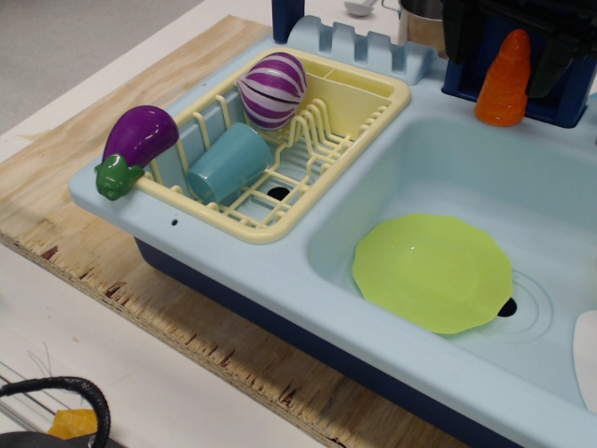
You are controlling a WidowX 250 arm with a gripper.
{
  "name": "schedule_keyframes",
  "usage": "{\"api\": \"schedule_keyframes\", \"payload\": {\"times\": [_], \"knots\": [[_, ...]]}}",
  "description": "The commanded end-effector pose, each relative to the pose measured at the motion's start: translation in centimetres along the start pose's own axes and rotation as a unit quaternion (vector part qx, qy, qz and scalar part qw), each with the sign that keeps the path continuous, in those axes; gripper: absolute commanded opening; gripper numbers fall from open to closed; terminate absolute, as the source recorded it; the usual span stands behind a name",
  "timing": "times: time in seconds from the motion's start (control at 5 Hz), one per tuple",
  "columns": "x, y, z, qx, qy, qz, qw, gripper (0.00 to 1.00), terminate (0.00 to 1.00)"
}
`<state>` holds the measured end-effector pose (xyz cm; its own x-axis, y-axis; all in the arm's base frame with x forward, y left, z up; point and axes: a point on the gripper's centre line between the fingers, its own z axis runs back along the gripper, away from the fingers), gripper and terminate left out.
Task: Put carrot on plate
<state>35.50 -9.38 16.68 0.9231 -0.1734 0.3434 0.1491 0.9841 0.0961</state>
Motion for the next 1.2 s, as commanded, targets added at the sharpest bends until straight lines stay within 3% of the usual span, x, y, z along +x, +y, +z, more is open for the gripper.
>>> {"api": "schedule_keyframes", "payload": {"times": [0.0,0.2,0.4,0.8,1.0], "knots": [[0.9,0.7,0.6,-0.004,-0.029,0.001,0.9996,1.0,0.0],[0.7,0.7,0.5,-0.004,-0.043,0.004,0.9991,1.0,0.0],[0.8,0.6,0.2,-0.008,-0.043,0.012,0.999,0.0,0.0],[-0.4,-0.3,2.0,0.012,-0.015,0.045,0.9988,0.0,0.0],[-1.6,-0.8,3.8,0.031,0.021,0.075,0.9965,0.0,0.0]]}}
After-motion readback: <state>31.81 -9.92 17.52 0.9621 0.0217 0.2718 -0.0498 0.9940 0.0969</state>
